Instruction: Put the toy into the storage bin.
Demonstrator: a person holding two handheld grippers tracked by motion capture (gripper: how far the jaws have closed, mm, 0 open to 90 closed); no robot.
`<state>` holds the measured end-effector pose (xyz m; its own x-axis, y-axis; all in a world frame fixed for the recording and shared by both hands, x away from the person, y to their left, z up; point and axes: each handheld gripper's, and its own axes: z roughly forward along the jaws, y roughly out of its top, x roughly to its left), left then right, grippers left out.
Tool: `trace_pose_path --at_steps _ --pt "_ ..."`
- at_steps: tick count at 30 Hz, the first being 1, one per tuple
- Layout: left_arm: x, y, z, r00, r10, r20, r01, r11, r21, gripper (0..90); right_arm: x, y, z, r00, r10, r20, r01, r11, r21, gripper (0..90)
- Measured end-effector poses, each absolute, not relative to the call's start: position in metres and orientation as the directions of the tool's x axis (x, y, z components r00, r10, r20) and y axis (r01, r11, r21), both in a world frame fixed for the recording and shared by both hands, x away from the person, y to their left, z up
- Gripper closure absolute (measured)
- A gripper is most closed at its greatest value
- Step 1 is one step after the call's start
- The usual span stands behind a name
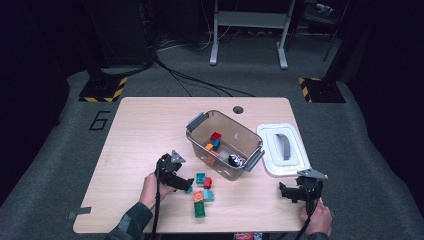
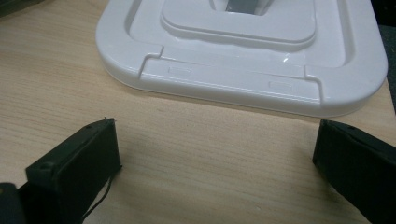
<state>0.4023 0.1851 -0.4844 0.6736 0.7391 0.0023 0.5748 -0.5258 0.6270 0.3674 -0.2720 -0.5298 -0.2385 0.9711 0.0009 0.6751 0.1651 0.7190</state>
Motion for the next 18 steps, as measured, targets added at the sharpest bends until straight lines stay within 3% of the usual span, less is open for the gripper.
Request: trace_pose_path --at_steps 11,12,15,18 --pt "0.389 0.193 -0.497 0.699 0.714 -0.029 0.58 -0.543 0.608 1.0 0.367 -0.272 -0.53 -0.239 0.971 0.001 0.675 0.165 0.719 0.0" --pt "0.388 0.193 -0.497 0.711 0.703 -0.026 0.568 -0.552 0.611 5.3 0.367 -0.272 -0.53 -0.238 0.971 0.001 0.675 0.165 0.719 0.0" --pt "0.385 0.19 -0.497 0.736 0.677 -0.004 0.538 -0.582 0.61 30.3 0.367 -0.272 -0.53 -0.238 0.971 0.001 0.675 0.165 0.719 0.0" --pt "0.384 0.188 -0.498 0.745 0.667 0.004 0.523 -0.588 0.618 46.7 0.367 -0.272 -0.53 -0.238 0.971 0.001 0.675 0.165 0.719 0.0"
